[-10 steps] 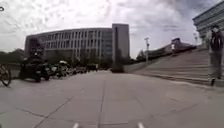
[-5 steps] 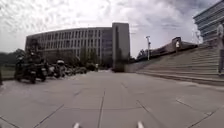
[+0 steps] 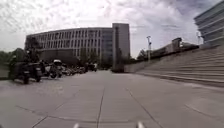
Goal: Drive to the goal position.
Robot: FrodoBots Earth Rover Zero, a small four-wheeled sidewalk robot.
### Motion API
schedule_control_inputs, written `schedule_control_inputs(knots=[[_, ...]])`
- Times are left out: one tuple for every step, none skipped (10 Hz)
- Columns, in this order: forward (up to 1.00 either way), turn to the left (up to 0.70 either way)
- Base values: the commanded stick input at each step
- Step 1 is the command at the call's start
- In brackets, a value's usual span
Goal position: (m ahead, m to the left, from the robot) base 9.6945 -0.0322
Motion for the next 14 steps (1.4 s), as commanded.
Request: schedule_control_inputs(knots=[[0.70, 0.00], [0.70, 0.00], [0.70, 0.00], [0.70, 0.00], [0.70, 0.00], [0.70, 0.00], [0.70, 0.00], [0.70, 0.00], [0.70, 0.00], [0.70, 0.00], [0.70, 0.00], [0.70, 0.01], [0.70, 0.07], [0.70, 0.12]])
